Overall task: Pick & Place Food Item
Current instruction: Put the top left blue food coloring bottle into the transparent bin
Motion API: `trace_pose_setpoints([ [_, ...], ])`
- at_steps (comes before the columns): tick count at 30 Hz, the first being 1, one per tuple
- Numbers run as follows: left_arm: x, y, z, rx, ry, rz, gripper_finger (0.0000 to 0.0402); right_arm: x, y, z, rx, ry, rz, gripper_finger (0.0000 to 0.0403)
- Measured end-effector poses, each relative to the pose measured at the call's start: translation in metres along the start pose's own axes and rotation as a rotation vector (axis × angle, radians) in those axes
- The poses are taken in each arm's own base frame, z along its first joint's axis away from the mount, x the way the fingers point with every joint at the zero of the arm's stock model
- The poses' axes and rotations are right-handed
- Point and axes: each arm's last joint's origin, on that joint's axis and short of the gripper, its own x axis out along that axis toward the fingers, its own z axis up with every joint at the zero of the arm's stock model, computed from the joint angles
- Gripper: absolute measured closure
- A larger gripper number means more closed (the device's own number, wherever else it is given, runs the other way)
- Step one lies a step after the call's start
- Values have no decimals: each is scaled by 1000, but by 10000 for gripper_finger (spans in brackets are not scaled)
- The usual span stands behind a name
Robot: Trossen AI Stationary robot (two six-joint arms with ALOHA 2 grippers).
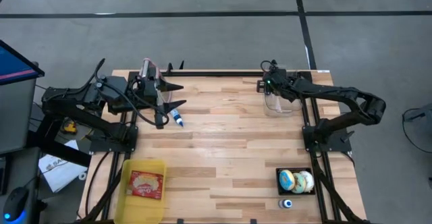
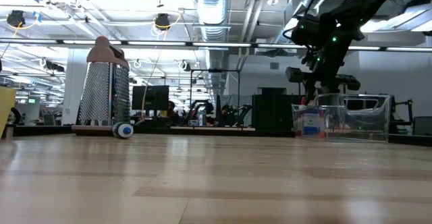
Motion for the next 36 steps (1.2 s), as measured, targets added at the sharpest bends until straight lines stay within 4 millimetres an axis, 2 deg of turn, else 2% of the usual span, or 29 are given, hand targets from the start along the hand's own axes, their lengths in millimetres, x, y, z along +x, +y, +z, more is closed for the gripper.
trace_pose_setpoints([
  [26, 0, 0, 0, 0, 0, -2, 192, -3, 3, -4, -21, -12, -7, 306],
  [36, 0, 0, 0, -23, 0, -3, 192, 7, 11, -12, -69, -11, -33, 307],
])
